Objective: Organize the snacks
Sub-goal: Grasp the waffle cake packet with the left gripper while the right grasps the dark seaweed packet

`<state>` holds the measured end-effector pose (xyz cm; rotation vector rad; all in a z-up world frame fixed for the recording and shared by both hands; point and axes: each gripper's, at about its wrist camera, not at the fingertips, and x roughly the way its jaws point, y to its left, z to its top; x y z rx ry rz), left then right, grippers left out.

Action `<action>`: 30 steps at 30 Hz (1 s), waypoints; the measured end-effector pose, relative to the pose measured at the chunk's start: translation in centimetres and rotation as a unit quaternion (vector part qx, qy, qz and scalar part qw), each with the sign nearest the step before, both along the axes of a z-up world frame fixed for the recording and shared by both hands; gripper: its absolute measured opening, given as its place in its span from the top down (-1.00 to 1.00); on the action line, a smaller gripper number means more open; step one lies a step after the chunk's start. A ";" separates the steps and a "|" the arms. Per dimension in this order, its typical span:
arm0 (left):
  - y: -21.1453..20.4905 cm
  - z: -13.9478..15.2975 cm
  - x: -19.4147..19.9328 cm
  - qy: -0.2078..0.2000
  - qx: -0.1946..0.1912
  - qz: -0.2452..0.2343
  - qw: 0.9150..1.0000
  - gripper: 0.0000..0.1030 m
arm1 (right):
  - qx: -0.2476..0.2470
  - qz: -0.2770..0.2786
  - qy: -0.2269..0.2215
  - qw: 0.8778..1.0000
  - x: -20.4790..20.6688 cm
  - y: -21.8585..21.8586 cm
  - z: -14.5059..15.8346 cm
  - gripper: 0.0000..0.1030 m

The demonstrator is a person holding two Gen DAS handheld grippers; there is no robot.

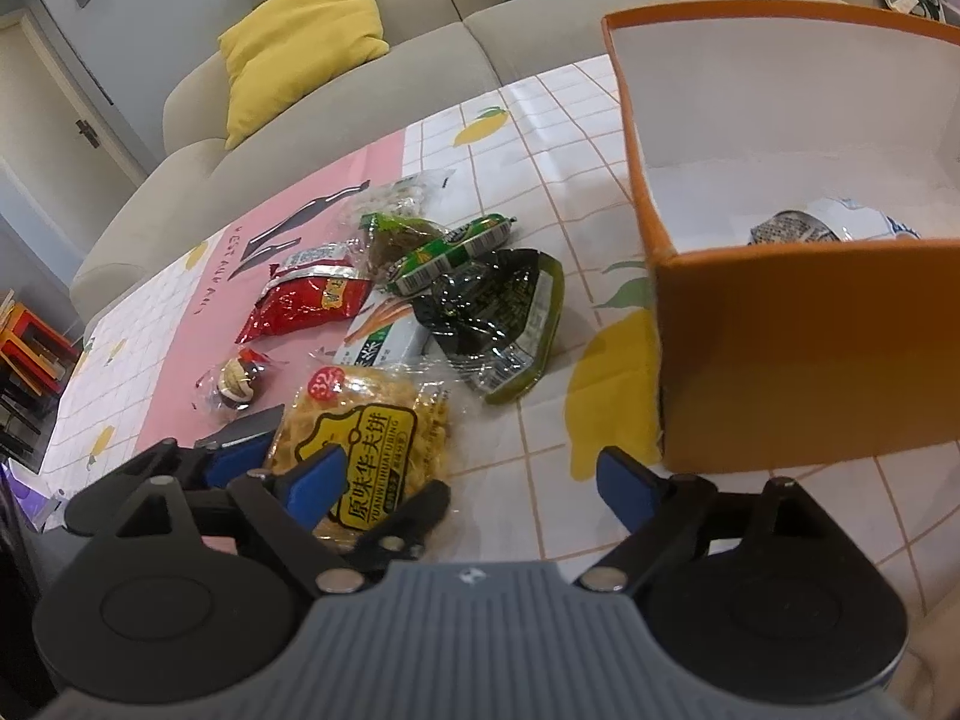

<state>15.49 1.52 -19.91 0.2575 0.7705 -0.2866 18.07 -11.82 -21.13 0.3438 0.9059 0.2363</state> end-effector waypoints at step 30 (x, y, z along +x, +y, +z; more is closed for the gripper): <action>6.3 3.8 1.1 0.020 -0.022 0.115 0.993 -0.62 | -0.142 0.069 -0.117 0.980 -0.7 4.5 4.0 -0.22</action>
